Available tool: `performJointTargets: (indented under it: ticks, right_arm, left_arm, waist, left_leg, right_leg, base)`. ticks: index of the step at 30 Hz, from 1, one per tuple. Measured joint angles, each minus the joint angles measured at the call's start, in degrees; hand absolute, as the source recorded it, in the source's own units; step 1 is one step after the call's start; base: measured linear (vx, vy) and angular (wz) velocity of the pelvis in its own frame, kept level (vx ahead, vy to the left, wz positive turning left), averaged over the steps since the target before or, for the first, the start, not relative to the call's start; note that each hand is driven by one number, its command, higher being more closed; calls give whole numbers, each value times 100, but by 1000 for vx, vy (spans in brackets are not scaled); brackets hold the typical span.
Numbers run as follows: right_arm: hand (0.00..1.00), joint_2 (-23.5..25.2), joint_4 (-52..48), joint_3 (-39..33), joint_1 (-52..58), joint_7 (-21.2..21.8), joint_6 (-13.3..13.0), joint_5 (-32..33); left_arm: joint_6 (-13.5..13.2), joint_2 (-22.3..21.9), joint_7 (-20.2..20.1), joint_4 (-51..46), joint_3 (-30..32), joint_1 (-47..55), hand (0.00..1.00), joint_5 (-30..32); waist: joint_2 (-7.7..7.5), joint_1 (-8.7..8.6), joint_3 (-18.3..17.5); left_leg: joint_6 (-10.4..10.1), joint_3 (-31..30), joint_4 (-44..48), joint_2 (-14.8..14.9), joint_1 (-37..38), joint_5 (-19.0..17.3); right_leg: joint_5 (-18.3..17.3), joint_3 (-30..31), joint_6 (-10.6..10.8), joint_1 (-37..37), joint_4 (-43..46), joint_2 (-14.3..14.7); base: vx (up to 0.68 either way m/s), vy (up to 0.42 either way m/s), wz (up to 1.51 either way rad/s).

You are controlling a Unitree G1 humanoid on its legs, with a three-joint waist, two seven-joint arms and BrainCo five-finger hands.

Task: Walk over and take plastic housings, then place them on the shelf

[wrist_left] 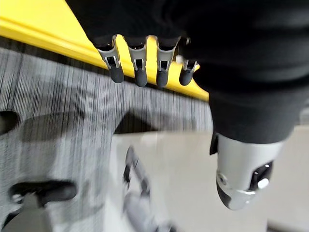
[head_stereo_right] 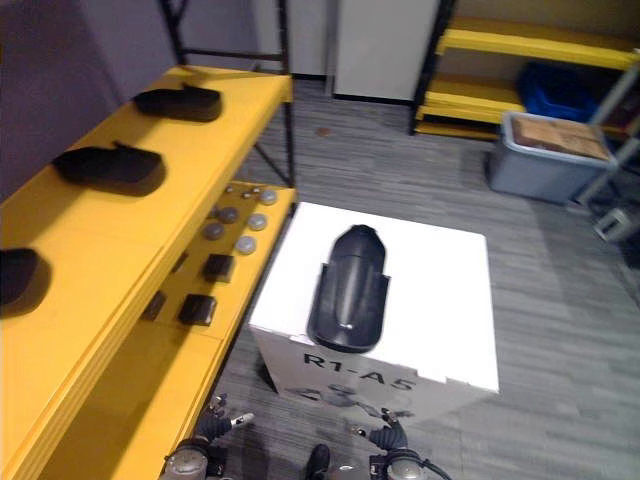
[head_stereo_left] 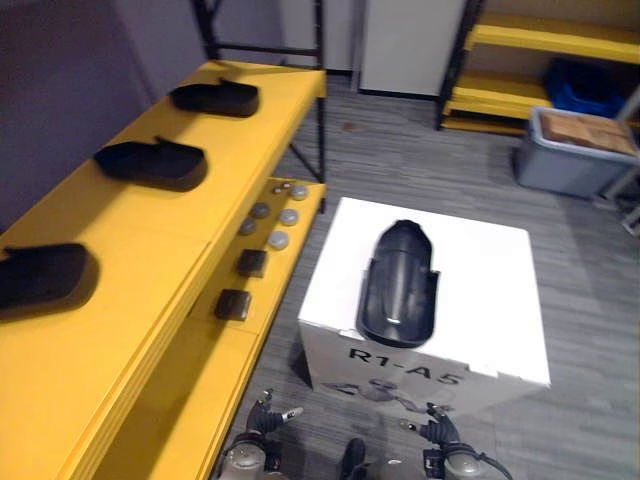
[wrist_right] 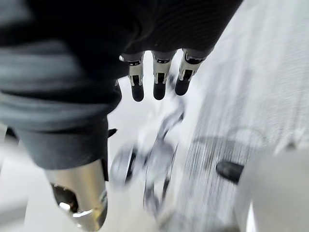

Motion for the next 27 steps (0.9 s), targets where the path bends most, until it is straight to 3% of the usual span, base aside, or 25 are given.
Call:
performJointTargets:
  ticks: [2,3,4,5,9,16,22,27]
  right_arm:
    - [0,-2,4,-54,103,-10,-2,67]
    - [0,-7,8,-137,190,-16,-4,79]
    - [0,-37,15,-213,333,-15,-4,83]
    - [0,-5,2,-246,362,-7,-5,146]
    - [0,60,-27,-537,447,-18,-11,260]
    - [0,47,-341,-708,595,-1,-10,344]
    - [0,-16,-1659,-1716,602,-93,-12,497]
    - [0,-143,-2850,-2628,581,-387,-4,586]
  left_arm:
    - [2,-9,15,-7,-1,52,0,-13]
    - [0,-21,18,-6,-4,60,0,-96]
    - [1,-11,22,6,2,94,0,-115]
    - [1,17,23,14,10,118,0,-115]
    - [-11,118,7,116,13,-1,0,-110]
    - [3,167,-5,236,0,172,0,-109]
    - [1,242,-27,113,59,317,0,-111]
    - [-8,418,-48,-70,235,507,0,-113]
  waist:
    - [20,52,6]
    - [121,64,16]
    - [232,70,4]
    - [244,67,-12]
    - [230,33,-100]
    - [226,48,-181]
    - [188,49,-261]
    - [20,43,-365]
  left_leg:
    - [-53,-720,73,-277,-134,-38]
    - [-6,-955,78,-281,-184,-10]
    - [206,-850,42,-163,-174,-15]
    - [306,-733,-8,-128,-101,-85]
    - [387,-436,-556,-159,134,-22]
    - [425,-519,-1076,-189,569,150]
    - [465,-434,-1111,-315,878,184]
    - [552,-450,-1149,-434,869,238]
  right_leg:
    - [35,190,53,-7,-67,63]
    - [84,271,121,49,-162,176]
    - [189,312,123,102,-208,295]
    - [230,367,131,124,-231,329]
    - [360,637,215,182,-558,333]
    - [518,616,82,408,-591,309]
    - [468,794,13,670,-602,220]
    - [471,792,82,674,-640,109]
  base:
    - [-14,5,-119]
    - [-26,15,-123]
    - [-23,33,-107]
    - [2,69,-102]
    - [47,67,-40]
    - [152,54,9]
    - [99,149,-10]
    - [-16,130,4]
